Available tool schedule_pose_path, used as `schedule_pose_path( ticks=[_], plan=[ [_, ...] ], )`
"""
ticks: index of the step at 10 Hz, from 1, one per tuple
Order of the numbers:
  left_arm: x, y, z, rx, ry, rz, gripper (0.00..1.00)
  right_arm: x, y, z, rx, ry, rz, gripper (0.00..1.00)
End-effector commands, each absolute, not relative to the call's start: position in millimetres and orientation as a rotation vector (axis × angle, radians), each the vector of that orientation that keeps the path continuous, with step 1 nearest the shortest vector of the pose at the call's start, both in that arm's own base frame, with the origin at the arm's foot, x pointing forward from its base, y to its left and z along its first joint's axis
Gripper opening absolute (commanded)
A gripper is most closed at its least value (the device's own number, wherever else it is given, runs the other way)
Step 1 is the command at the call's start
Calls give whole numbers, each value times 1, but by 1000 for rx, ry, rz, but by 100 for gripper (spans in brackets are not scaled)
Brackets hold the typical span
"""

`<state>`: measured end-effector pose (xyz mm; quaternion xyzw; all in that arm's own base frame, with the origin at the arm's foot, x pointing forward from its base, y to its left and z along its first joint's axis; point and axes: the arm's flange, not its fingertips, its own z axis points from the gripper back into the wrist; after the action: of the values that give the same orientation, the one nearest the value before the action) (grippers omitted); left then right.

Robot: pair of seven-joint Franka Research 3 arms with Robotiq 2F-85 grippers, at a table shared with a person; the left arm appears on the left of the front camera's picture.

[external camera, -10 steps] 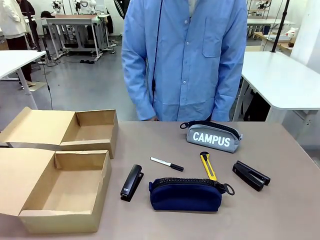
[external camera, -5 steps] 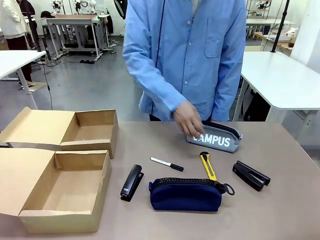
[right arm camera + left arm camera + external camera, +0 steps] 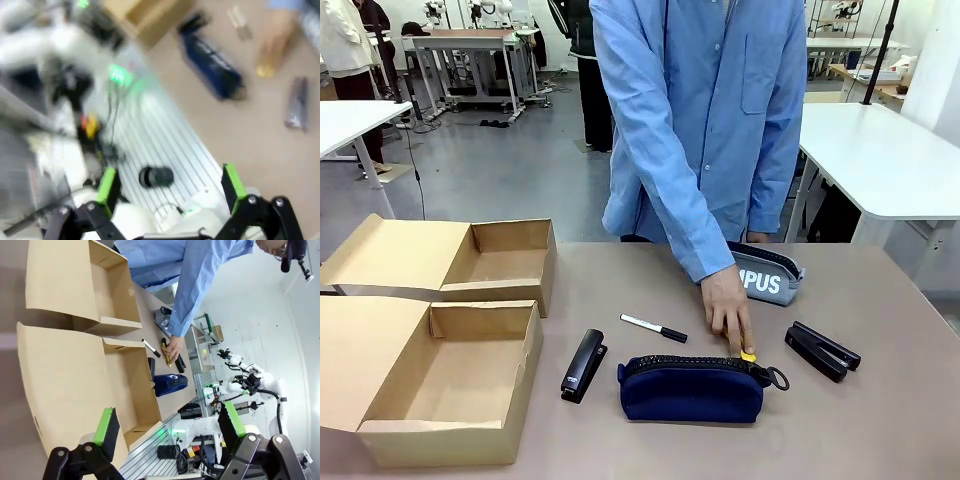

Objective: Place items inside the box.
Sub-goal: Pick up a Pencil pouch or Stapler and place it inside the Mailer Box closest to the robot.

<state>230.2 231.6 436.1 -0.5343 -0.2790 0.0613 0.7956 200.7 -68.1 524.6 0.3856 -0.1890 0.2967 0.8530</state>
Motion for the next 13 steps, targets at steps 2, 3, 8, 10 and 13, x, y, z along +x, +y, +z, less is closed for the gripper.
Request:
schedule_pose_path(
  ticks=[2,3,8,10,13],
  plan=[
    [231,232,437,-1164,-627,112,100,177,-196,494,752,-607,64,100],
    [231,232,437,-1164,-627,112,100,162,-212,481,811,-673,77,100],
    [231,232,437,-1164,-627,112,100,162,-215,456,882,-675,61,100],
    [231,232,437,-1164,-627,112,100,179,-167,479,821,-703,236,100],
    [231,232,437,-1164,-627,112,100,205,-13,509,700,-597,822,100]
  ],
)
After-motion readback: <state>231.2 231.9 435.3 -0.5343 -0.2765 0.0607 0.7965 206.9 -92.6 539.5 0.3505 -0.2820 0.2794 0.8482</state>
